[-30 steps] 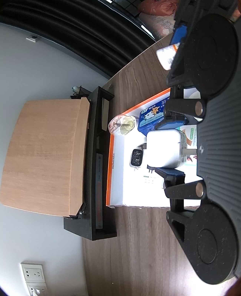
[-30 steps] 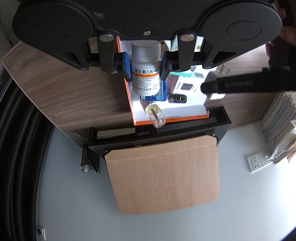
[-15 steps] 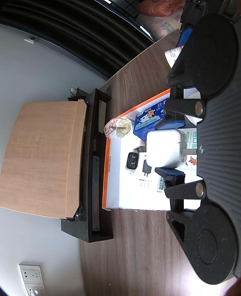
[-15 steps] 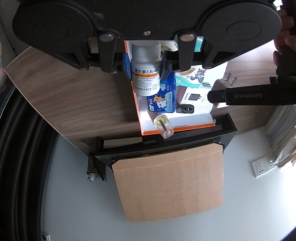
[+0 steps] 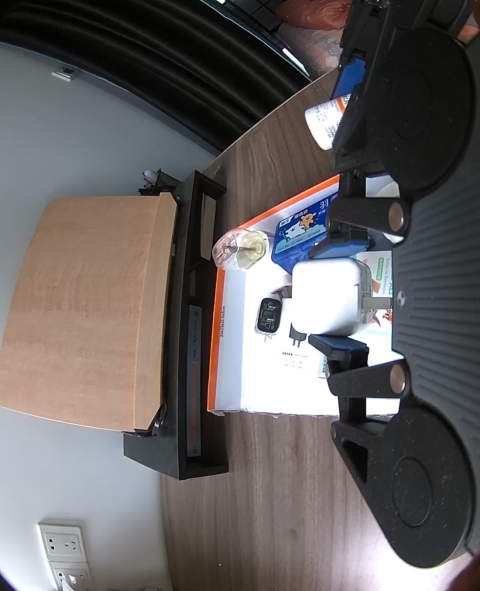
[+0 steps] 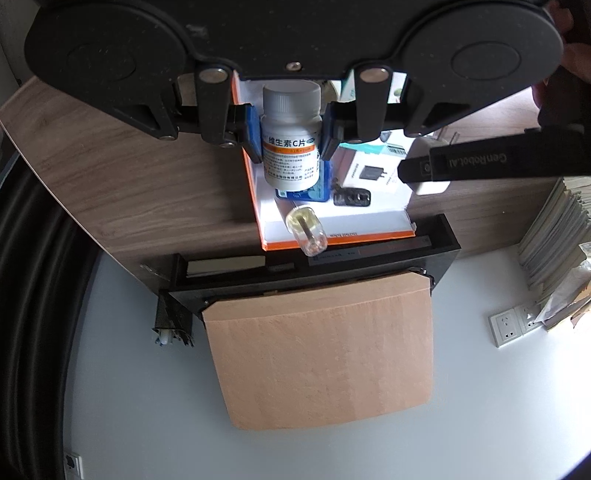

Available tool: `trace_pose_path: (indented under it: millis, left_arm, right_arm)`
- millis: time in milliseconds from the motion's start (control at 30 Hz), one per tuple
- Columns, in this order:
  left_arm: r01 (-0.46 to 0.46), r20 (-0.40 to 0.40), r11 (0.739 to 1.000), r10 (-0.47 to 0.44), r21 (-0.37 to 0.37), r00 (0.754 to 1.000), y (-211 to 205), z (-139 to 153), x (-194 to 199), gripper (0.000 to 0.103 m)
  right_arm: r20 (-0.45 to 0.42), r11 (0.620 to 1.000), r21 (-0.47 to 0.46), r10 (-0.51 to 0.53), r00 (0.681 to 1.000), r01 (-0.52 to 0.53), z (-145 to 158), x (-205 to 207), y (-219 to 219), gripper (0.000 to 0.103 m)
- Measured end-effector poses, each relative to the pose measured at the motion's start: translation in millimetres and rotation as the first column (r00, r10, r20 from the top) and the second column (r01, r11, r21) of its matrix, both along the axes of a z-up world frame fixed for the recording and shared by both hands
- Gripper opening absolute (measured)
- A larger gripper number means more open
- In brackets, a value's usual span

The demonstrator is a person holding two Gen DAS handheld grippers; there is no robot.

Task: Organize rigid objects
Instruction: 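Lower the white charger and medicine bottle into the box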

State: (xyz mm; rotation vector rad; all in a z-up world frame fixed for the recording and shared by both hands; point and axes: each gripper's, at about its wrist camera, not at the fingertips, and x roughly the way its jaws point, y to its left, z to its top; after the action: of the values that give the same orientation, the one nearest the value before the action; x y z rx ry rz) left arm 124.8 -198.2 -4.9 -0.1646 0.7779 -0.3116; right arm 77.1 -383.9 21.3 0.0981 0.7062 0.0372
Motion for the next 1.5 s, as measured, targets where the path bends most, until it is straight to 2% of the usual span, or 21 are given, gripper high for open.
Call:
trace_pose_path:
  millis: [900, 1500]
  left_arm:
    - [-0.016, -0.027, 1.0, 0.017, 0.015, 1.0, 1.5, -8.9, 19.3, 0.042]
    - [-0.031, -0.075, 0.999, 0.032, 0.012, 0.997, 10.6, -23.5, 34.2, 0.042]
  right_arm:
    - [0.021, 0.996, -0.002, 0.086, 0.996, -0.086, 3.0, 41.4, 20.7, 0.04]
    - [0.008, 0.988, 0.014, 0.152, 0.988, -0.152, -10.2, 79.7, 30.3, 0.041]
